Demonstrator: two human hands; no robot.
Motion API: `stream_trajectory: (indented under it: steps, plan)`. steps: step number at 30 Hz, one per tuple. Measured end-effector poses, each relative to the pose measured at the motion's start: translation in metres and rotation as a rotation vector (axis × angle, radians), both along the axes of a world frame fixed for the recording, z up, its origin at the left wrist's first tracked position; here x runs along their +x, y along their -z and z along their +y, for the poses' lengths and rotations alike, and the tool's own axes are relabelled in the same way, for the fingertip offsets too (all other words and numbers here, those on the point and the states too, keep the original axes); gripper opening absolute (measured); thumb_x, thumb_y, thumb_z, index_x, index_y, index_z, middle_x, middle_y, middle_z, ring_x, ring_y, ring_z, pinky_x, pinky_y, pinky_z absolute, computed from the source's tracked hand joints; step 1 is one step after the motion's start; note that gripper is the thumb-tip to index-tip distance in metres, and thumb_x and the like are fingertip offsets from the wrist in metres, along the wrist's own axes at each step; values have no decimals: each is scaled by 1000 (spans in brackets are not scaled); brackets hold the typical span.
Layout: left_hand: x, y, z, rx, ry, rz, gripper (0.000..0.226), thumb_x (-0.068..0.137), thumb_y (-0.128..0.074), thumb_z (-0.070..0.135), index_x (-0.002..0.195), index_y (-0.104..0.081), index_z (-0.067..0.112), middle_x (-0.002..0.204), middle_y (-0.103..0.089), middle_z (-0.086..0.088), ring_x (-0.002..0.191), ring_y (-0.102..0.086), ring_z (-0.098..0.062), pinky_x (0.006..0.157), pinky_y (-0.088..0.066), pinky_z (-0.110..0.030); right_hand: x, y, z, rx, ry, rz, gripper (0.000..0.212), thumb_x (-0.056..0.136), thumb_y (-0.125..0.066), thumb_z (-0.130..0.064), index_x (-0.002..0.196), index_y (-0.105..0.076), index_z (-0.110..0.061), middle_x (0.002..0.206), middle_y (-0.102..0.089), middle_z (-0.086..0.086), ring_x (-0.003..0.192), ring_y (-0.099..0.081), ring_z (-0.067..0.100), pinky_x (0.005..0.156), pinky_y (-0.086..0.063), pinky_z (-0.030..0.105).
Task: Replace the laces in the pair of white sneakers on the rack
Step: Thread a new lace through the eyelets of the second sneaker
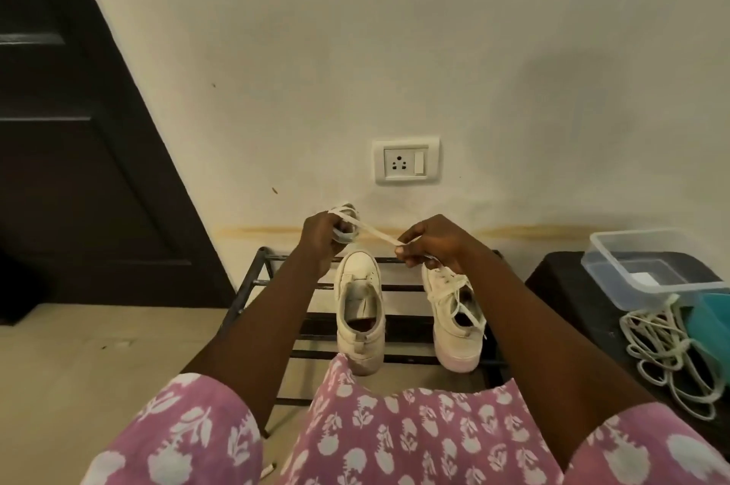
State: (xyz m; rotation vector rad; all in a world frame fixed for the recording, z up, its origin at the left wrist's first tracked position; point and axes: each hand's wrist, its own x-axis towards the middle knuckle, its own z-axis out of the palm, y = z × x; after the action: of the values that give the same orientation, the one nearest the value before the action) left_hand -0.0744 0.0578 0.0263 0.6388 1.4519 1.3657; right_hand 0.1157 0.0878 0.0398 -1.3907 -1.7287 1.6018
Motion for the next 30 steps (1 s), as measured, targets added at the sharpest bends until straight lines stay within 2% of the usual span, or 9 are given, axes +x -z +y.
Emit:
stream_trajectory:
  steps: [3, 6, 10, 14, 16, 19, 23, 26, 30]
  plan:
    - [-21, 16, 1, -184, -49, -27, 35, 93, -42, 1, 58, -45, 6, 53, -37, -3, 43, -37, -12, 48, -35, -22, 4, 7, 7, -101, -50, 77, 27, 84, -62, 5, 110, -61, 0, 75, -67, 14, 46, -58, 8, 36, -35, 15]
    - [-31, 31, 2, -336, -37, 57, 30, 93, -42, 4, 64, -43, 6, 62, -38, -7, 53, -37, -18, 57, -36, -28, 13, 5, 14, -306, -39, 465, 26, 89, -50, 4, 102, -66, -11, 69, -65, 12, 47, -57, 9, 39, -44, 15]
    - [-12, 39, 10, -303, 31, -5, 25, 91, -38, 1, 69, -48, 6, 59, -38, -6, 47, -36, -15, 55, -38, -27, 16, -6, 15, -450, 106, 1038, 23, 72, -50, 3, 76, -73, 3, 72, -70, 18, 62, -71, 20, 52, -57, 21]
    - [23, 42, 27, -225, 132, 60, 29, 87, -41, -6, 63, -46, 8, 33, -34, 2, 25, -29, -10, 39, -26, -12, 13, -20, 17, -402, 46, 1366, 40, 57, -49, 16, 92, -69, 12, 97, -68, 28, 89, -71, 30, 78, -58, 31]
    - [38, 47, 37, -205, 211, 236, 29, 91, -46, 0, 63, -49, 8, 33, -45, 4, 36, -44, -9, 51, -40, -21, 12, -26, 22, -250, 48, 1273, 40, 68, -47, 19, 98, -67, 3, 99, -71, 18, 92, -70, 23, 81, -57, 27]
    - [53, 59, 43, -170, 343, 440, 22, 94, -47, 10, 74, -54, 4, 70, -57, -12, 71, -52, -24, 76, -41, -32, 12, -35, 28, 50, 169, 888, 27, 79, -54, 16, 93, -65, -5, 85, -74, 8, 82, -71, 15, 71, -57, 22]
    - [62, 73, 44, -248, 504, 745, 27, 87, -53, 8, 61, -48, 7, 60, -48, -9, 59, -49, -22, 59, -41, -26, 16, -28, 28, 292, 234, 497, 12, 78, -69, 1, 76, -69, -10, 68, -70, 1, 65, -67, 11, 64, -56, 24]
    - [66, 74, 46, -259, 621, 919, 9, 82, -62, 7, 79, -63, -2, 72, -59, -12, 64, -54, -21, 61, -47, -27, 16, -16, 30, 405, 299, 266, 6, 75, -77, -16, 72, -73, -12, 68, -68, -5, 67, -62, 4, 69, -51, 22]
    - [73, 75, 47, -315, 905, 1129, 17, 82, -67, 11, 87, -66, -5, 75, -61, -12, 55, -50, -17, 53, -44, -22, 9, -3, 26, 314, 360, 399, 6, 77, -69, 7, 77, -68, 1, 81, -62, 5, 81, -63, 11, 84, -52, 25]
